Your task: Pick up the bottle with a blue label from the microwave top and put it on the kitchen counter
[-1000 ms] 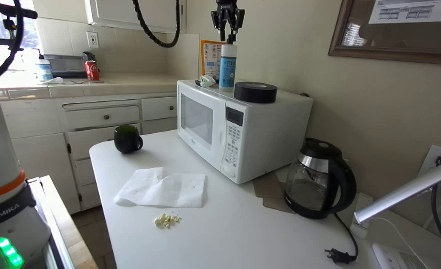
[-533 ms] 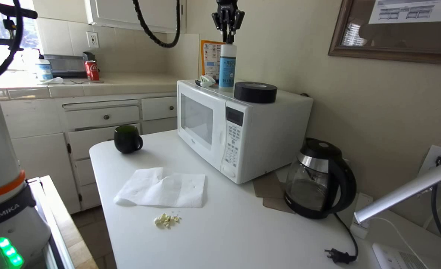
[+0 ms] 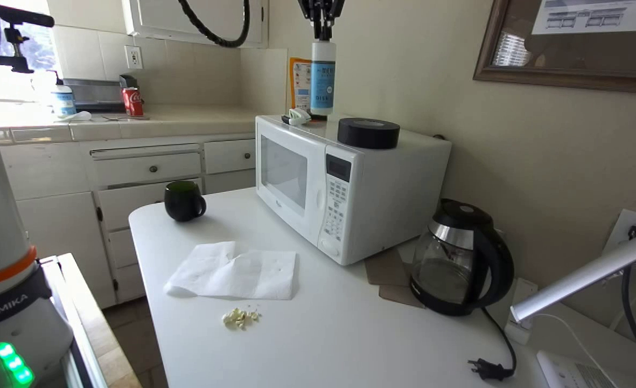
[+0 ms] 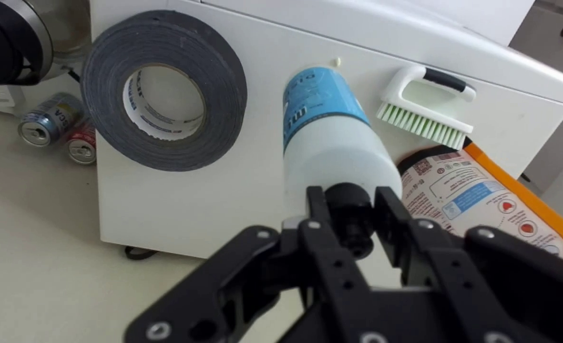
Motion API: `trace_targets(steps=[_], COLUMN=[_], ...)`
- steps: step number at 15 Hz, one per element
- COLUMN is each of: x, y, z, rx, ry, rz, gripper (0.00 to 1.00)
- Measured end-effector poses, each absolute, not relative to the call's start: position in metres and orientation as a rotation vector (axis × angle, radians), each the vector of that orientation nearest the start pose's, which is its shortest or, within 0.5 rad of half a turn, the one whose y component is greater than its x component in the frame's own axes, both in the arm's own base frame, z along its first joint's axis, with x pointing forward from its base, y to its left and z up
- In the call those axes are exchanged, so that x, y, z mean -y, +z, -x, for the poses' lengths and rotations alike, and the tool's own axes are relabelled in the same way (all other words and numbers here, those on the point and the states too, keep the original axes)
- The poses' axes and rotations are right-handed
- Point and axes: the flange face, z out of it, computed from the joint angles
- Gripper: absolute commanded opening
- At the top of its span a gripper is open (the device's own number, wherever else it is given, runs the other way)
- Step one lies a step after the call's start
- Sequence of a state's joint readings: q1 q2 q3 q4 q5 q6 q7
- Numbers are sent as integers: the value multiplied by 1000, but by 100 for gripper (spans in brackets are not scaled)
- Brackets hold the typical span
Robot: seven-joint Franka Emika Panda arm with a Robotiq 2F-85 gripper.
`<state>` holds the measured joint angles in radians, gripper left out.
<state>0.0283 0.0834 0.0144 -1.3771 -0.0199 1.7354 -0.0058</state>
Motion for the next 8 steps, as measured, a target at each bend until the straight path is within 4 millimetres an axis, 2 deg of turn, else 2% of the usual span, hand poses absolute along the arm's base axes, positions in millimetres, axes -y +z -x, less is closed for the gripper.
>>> trace_targets(steps=[2,4,8], x=[-16,-8,19], y=[704,710,693], z=[-560,-528,-476], rx=[42,-69,-414], ry=[-457,-454,-402], rz=[3114,3106,3070], gripper=[7,7,7])
